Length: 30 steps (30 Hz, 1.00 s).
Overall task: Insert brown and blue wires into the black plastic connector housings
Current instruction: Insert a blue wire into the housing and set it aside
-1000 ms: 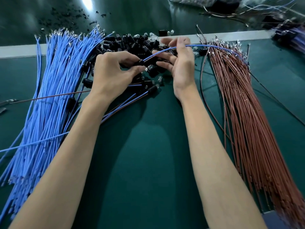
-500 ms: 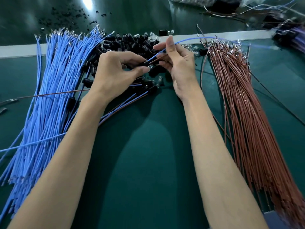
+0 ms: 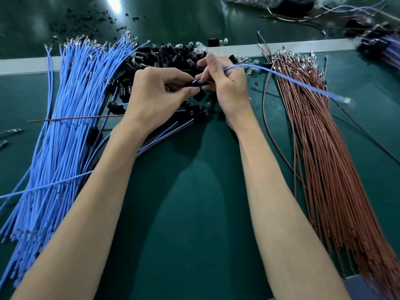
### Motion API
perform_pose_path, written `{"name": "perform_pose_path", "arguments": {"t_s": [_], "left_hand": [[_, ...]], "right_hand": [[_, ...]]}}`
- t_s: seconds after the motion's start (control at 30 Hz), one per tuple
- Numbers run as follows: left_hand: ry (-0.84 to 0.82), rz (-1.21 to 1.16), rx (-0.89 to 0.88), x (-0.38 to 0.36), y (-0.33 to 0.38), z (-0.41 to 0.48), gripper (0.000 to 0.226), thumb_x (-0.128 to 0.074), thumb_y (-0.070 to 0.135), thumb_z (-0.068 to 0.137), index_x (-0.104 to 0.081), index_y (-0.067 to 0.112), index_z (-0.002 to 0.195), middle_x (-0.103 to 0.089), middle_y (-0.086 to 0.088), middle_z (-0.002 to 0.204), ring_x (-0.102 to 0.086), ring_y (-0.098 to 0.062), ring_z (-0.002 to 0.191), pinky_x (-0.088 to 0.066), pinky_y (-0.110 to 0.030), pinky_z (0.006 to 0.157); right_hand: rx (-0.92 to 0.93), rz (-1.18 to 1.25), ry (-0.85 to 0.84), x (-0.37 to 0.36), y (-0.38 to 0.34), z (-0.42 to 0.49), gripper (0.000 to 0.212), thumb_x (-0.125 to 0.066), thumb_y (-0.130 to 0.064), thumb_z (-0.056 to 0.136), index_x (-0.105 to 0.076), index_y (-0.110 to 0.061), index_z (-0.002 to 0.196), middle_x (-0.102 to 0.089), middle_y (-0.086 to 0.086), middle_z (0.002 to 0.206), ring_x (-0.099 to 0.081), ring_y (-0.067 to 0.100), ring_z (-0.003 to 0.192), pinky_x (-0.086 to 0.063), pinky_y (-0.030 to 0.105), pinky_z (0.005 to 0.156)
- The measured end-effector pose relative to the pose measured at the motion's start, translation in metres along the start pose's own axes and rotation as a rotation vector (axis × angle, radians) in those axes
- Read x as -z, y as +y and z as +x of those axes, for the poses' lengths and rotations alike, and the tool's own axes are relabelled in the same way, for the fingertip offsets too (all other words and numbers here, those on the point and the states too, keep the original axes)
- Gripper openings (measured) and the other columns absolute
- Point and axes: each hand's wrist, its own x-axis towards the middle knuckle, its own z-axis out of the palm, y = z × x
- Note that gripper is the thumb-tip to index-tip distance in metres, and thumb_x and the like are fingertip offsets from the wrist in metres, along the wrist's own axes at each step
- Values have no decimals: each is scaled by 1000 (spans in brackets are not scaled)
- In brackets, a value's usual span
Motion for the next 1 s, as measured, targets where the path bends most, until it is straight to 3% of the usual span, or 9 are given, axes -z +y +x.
{"name": "perform_pose_path", "arguments": {"t_s": [0.2,0.3,0.47,0.63,0.83,1.0], "left_hand": [[46,13,23,4,-4,3,20,-77,26,78,-75,17,96,-68,9,77,-59,10,65,-47,-12,68],[60,16,27,5,-4,3,21,-77,26,78,-75,17,97,-70,6,79,-59,9,65,-49,-14,68],[33,7,36,-2,-1,1,19,-77,22,78,-75,15,97,-72,3,82,-61,3,69,-50,-16,69],[72,-1,50,4,-4,2,16,-77,26,78,-74,23,93,-69,8,75,-58,6,63,-49,-14,67],[49,-14,22,-4,2,1,14,-77,23,78,-74,23,92,-65,15,72,-55,8,61,-49,-18,66],[79,-9,47,6,-6,3,14,-77,24,78,-73,24,92,-68,8,74,-57,7,60,-48,-13,66]], "right_hand": [[-50,18,-41,1,2,1,16,-43,-24,101,-51,-19,88,-59,-4,91,-61,8,74,-48,24,62],[-42,-1,-27,-1,2,2,16,-46,-16,100,-50,-16,85,-59,-1,93,-62,10,74,-49,23,61],[25,-97,-36,0,4,-1,20,-67,-12,87,-57,-20,72,-61,1,93,-58,15,76,-49,34,73],[-116,257,68,5,-2,1,16,-48,-15,100,-56,-16,85,-63,-2,88,-65,4,65,-48,17,58],[-51,134,13,3,-1,-2,19,-67,-7,87,-62,-18,72,-61,0,95,-56,8,71,-47,17,63],[-119,384,148,9,-2,3,21,-47,-17,100,-54,-16,80,-61,-6,82,-65,5,67,-47,17,56]]}}
